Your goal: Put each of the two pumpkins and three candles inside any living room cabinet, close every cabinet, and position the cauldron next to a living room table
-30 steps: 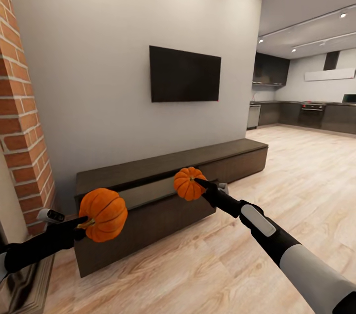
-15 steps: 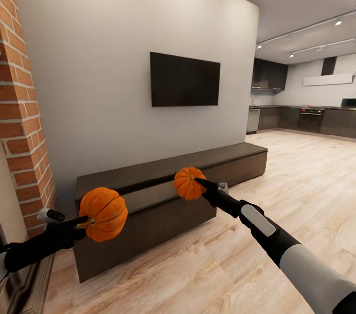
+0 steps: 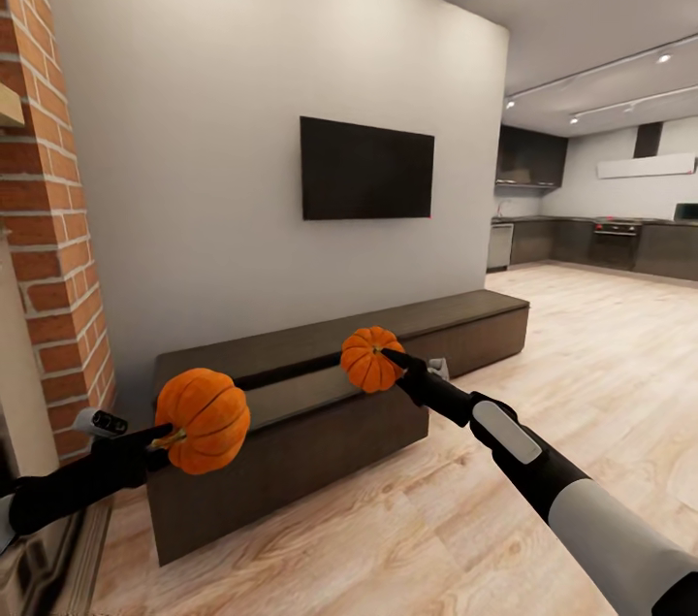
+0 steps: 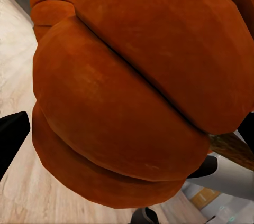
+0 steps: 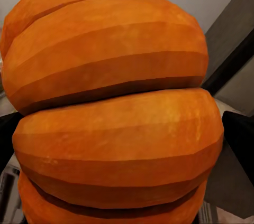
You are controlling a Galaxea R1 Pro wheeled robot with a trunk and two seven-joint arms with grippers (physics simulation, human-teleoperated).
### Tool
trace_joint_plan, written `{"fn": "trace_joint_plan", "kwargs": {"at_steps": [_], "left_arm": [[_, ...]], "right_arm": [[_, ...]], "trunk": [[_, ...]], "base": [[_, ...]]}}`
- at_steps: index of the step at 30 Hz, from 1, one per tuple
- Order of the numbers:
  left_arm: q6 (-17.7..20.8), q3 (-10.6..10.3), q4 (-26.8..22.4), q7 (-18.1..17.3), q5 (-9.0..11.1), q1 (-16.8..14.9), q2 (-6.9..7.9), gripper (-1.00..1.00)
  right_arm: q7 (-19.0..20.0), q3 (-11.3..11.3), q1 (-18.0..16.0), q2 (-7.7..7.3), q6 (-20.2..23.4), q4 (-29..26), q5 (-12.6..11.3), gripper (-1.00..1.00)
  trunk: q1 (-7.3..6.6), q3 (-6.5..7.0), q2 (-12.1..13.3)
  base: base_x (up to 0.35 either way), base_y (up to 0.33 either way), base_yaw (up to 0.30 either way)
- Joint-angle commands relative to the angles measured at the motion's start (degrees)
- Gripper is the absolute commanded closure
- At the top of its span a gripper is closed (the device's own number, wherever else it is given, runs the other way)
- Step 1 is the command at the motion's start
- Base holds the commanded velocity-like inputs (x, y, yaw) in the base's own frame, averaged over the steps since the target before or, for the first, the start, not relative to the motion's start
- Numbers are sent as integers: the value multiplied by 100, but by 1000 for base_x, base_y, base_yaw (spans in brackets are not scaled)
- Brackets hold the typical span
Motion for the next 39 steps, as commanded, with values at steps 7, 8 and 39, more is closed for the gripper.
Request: {"fn": "trace_joint_plan", "kwargs": {"at_steps": [7, 8, 39], "left_arm": [[33, 2, 0, 6, 6, -6, -5, 100], [33, 2, 0, 6, 8, -5, -6, 100], [33, -5, -27, 1, 6, -5, -7, 100]], "right_arm": [[-9, 19, -5, 1, 43, 1, -31, 100], [-9, 19, -5, 1, 44, 1, -31, 100], [1, 19, -5, -8, -7, 1, -37, 100]], "trunk": [[-24, -52, 38], [-24, -61, 38], [-639, 161, 1161]], "base": [[0, 0, 96], [0, 0, 93], [0, 0, 92]]}}
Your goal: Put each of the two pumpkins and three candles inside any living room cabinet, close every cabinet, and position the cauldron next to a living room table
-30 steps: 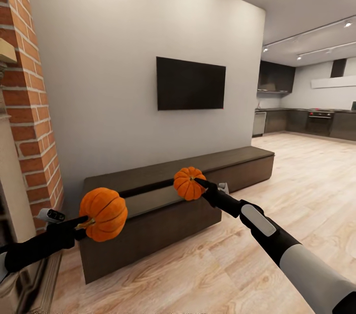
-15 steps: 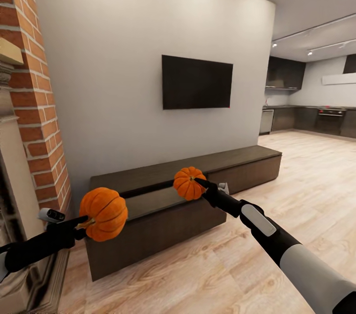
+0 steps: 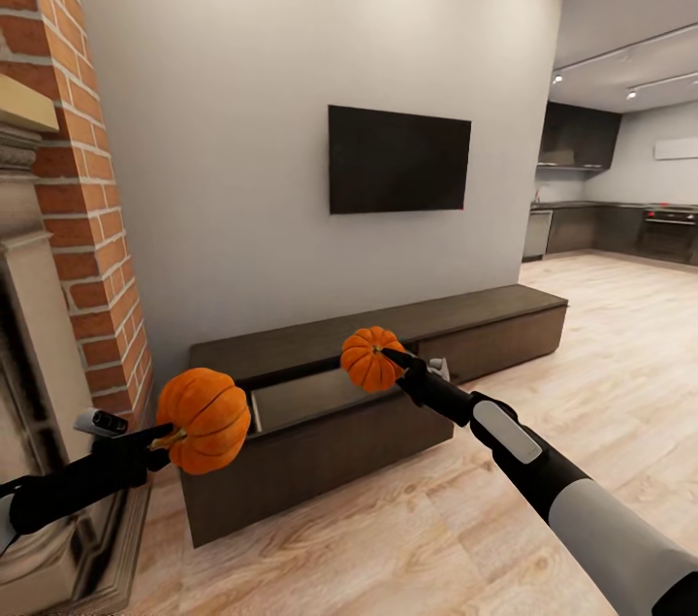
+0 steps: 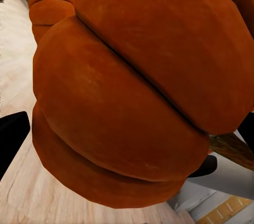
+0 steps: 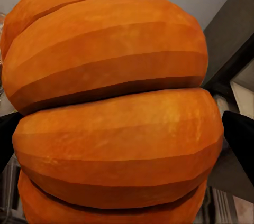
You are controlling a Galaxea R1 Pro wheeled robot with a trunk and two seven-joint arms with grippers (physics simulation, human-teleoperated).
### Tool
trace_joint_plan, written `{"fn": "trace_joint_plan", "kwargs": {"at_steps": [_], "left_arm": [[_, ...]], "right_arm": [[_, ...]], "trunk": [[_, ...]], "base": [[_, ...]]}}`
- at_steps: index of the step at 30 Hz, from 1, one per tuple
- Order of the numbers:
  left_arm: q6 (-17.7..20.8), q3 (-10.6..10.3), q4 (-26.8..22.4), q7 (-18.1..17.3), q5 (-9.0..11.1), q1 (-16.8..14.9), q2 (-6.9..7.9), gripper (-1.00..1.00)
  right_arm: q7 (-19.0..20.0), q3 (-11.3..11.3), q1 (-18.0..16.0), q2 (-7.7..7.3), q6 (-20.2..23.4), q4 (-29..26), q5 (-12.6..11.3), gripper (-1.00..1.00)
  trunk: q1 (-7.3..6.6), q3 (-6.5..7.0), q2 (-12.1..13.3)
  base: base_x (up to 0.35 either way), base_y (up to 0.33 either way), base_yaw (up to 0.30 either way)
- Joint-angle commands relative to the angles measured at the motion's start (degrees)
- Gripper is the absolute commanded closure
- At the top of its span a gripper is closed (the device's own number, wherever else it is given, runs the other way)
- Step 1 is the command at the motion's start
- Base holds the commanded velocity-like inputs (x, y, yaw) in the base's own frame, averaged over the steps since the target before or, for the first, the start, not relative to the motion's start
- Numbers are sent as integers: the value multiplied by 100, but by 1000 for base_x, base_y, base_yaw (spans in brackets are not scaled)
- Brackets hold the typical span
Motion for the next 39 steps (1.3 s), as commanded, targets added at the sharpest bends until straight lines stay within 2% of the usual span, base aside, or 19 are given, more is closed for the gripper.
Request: {"fn": "trace_joint_plan", "kwargs": {"at_steps": [1, 11, 32, 39], "left_arm": [[32, -2, 0, 7, 12, -3, 1, 100], [32, -10, 0, 9, -11, -2, 0, 100], [32, 0, -2, 10, -17, -3, 0, 100], [32, 4, -17, 8, -15, -3, 2, 100]], "right_arm": [[5, 23, -6, -6, -2, 0, -38, 100], [58, 32, -6, -6, -20, 0, -40, 100], [61, 32, -6, -6, -21, 0, -40, 100], [64, 32, -6, -6, -29, 0, -40, 100]], "trunk": [[-24, 2, 38], [-243, 144, 439], [-705, 520, 1281], [-705, 520, 1281]], "base": [[0, 0, 92], [0, 0, 33], [0, 0, -242], [16, -10, -10]]}}
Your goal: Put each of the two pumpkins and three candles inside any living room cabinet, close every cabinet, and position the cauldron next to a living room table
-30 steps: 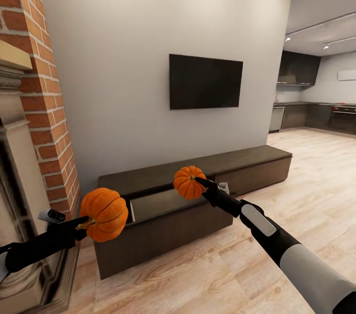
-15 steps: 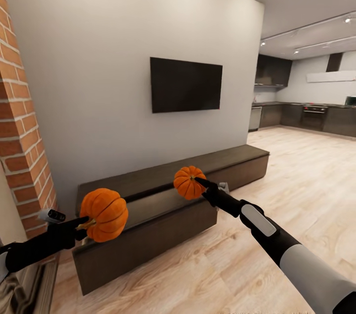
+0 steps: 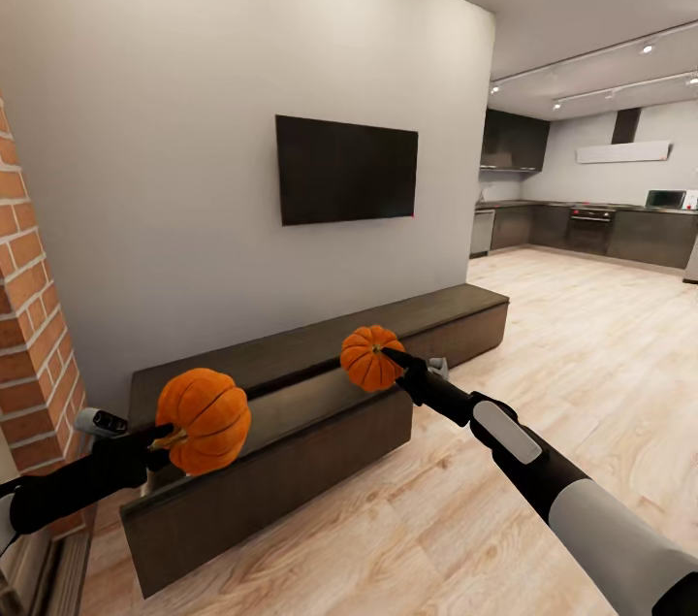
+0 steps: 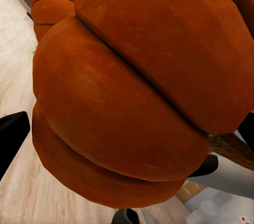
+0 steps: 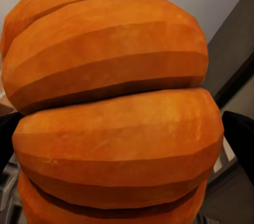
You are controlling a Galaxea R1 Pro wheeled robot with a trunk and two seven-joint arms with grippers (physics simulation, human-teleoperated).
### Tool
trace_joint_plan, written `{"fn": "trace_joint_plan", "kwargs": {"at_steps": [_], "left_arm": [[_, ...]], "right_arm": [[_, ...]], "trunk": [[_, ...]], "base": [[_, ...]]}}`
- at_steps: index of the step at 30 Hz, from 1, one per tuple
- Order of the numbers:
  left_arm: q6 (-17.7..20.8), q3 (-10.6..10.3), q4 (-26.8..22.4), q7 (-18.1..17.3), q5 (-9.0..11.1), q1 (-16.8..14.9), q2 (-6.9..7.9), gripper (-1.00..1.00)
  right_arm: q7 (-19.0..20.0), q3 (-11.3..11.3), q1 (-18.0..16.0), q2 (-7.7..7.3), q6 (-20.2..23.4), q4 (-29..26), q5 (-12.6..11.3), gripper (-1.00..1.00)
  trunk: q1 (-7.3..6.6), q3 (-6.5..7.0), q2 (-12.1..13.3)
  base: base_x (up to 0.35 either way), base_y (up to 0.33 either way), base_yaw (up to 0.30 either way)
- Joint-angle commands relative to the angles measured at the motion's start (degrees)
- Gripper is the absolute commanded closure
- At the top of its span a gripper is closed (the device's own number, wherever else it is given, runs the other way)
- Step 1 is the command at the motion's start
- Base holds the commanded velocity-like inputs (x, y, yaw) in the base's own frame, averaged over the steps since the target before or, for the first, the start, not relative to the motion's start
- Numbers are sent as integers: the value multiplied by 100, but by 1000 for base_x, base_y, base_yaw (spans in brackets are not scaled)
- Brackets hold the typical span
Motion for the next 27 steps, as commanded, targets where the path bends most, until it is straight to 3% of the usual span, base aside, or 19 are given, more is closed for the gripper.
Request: {"fn": "trace_joint_plan", "kwargs": {"at_steps": [1, 8, 27], "left_arm": [[32, 1, -1, 7, 9, -3, 1, 100], [32, -5, -2, 8, -2, -3, 0, 100], [32, -8, -2, 8, -2, -3, 0, 100]], "right_arm": [[6, 20, -7, -6, 1, 1, -42, 100], [32, 27, -7, -6, -288, 1, -11, 100], [11, 24, -7, -6, -313, -5, -26, 100]], "trunk": [[0, -7, -3], [0, -7, -3], [0, -8, -3]], "base": [[139, -101, -1], [216, -169, 0], [234, -182, 32]]}}
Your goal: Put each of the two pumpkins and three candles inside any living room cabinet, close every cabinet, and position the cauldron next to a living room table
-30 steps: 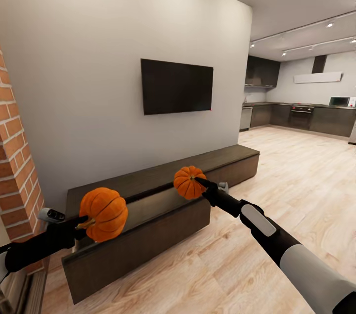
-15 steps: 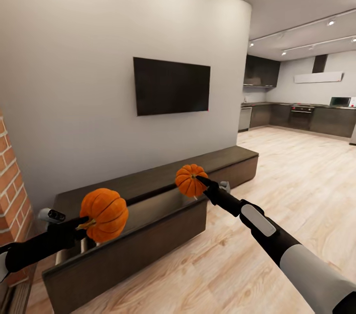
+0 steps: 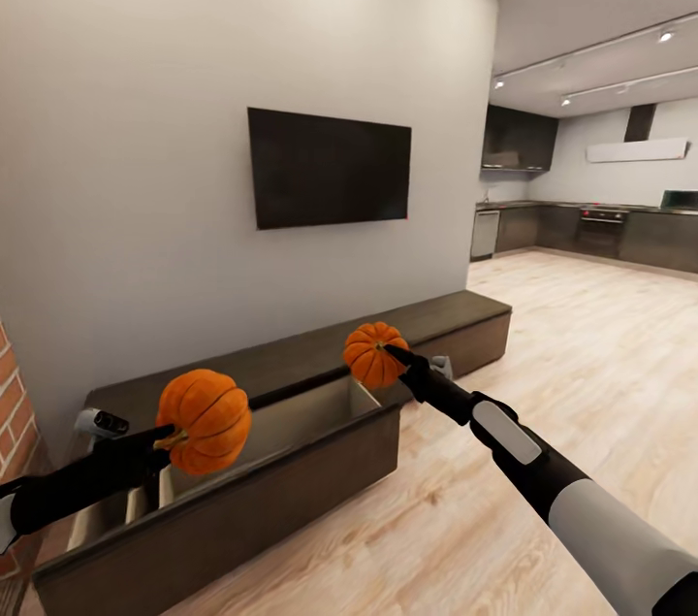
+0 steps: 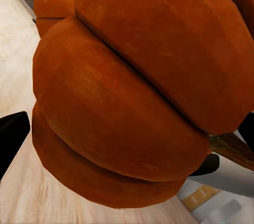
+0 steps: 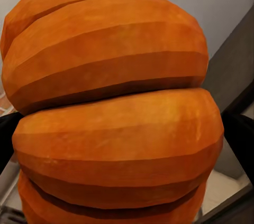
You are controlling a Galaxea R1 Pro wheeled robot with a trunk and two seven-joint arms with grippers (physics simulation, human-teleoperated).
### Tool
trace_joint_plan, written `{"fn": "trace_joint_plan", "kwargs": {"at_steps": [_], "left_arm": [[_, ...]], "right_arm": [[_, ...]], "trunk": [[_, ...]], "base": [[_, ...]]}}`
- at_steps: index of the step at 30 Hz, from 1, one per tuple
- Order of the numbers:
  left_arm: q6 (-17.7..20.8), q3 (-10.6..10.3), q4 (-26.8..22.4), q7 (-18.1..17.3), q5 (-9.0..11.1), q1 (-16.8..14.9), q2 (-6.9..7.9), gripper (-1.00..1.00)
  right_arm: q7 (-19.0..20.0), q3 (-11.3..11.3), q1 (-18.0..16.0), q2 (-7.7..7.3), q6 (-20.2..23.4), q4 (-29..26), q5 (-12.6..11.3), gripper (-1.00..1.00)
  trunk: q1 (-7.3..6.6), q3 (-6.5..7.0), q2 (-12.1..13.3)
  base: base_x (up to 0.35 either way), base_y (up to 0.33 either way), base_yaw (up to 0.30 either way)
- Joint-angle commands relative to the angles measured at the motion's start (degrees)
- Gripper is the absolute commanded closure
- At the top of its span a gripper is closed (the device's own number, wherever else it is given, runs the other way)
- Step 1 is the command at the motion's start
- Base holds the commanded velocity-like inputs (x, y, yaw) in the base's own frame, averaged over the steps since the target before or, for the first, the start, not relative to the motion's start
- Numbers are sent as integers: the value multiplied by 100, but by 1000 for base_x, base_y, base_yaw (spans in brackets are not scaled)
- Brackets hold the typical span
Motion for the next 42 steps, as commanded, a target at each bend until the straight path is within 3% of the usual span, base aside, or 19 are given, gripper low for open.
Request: {"fn": "trace_joint_plan", "kwargs": {"at_steps": [1, 9, 17, 31, 42], "left_arm": [[39, 1, -3, 7, 26, -4, 1, 100], [39, 2, -3, 7, 26, -5, 1, 100], [39, 10, -3, 7, 26, -5, 1, 100], [39, 20, -3, 4, 67, -4, 4, 100], [30, 11, -3, 7, 19, -4, -6, 100]], "right_arm": [[4, 17, -8, -6, 9, -3, -71, 100], [-36, 19, -9, -6, 10, -17, -49, 100], [-63, 19, -9, -6, 10, -23, -33, 100], [-87, 56, -9, 3, 10, -24, -28, 100], [-112, 72, -8, 45, 10, -30, 32, 100]], "trunk": [[2, -6, -3], [2, -4, -3], [2, -3, -3], [2, -6, -3], [2, -27, -3]], "base": [[252, -182, 5], [252, -182, 51], [196, -160, 275], [13, -14, 290], [147, -231, 286]]}}
